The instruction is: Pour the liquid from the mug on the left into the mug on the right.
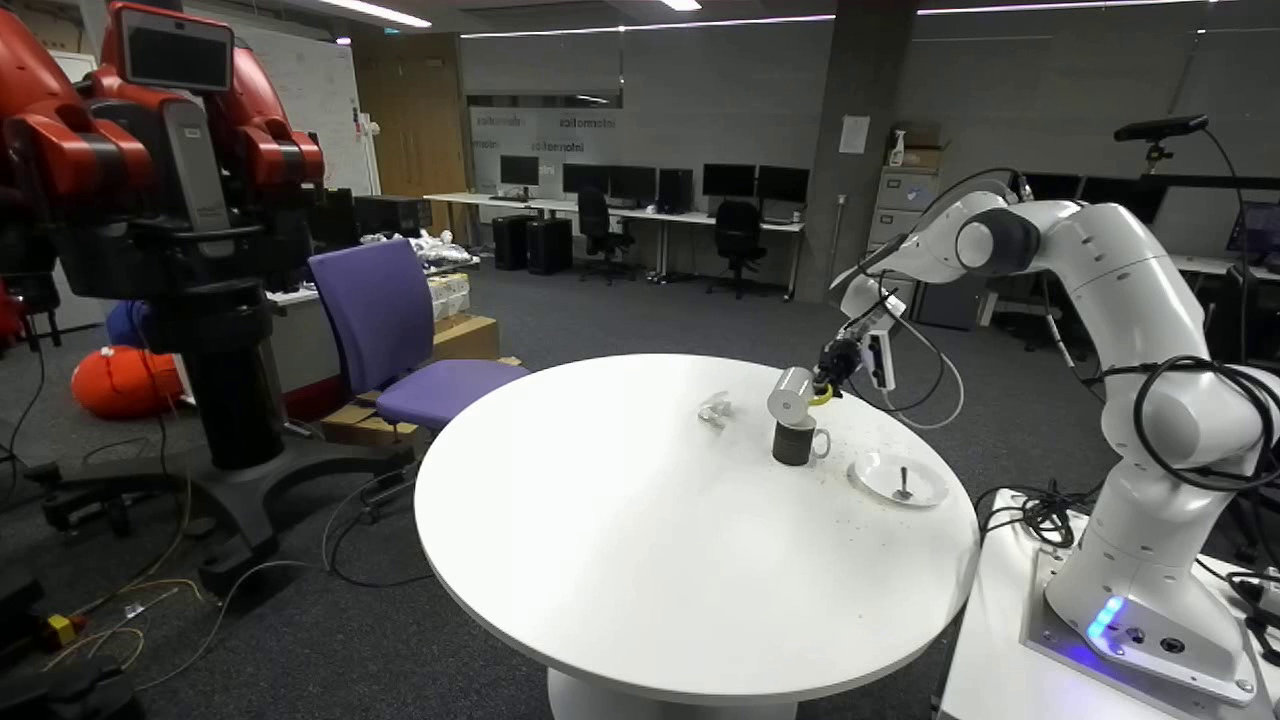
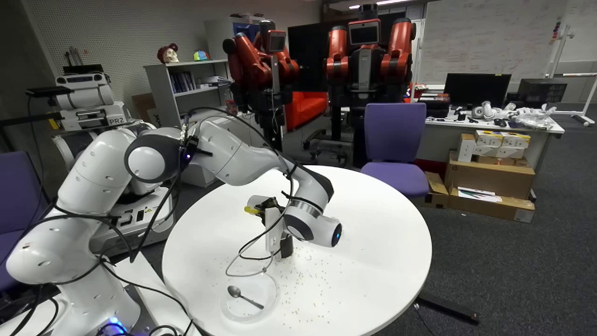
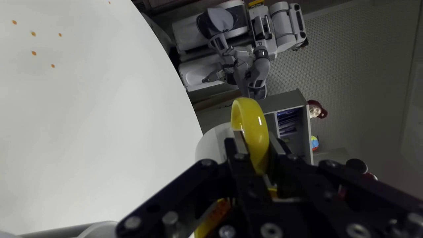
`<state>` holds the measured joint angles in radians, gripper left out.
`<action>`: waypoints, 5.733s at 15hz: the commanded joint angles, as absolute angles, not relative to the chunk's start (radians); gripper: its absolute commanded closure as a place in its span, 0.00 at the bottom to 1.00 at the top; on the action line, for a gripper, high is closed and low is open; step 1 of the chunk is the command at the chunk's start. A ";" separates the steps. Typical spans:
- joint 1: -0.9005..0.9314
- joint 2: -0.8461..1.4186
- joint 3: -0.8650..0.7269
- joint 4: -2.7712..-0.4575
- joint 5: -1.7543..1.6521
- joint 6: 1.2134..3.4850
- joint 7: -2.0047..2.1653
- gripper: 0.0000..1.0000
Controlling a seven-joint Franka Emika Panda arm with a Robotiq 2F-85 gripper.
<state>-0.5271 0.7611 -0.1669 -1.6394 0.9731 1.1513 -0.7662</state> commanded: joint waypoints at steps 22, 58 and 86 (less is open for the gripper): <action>-0.564 0.803 -0.195 -1.598 1.014 1.019 -0.736 0.95; -0.557 0.809 -0.205 -1.612 1.006 1.075 -0.756 0.95; -0.616 0.917 -0.184 -1.522 1.088 0.935 -0.645 0.95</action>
<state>-0.5925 0.8821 -0.2016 -1.5817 1.0500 1.0167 -0.7051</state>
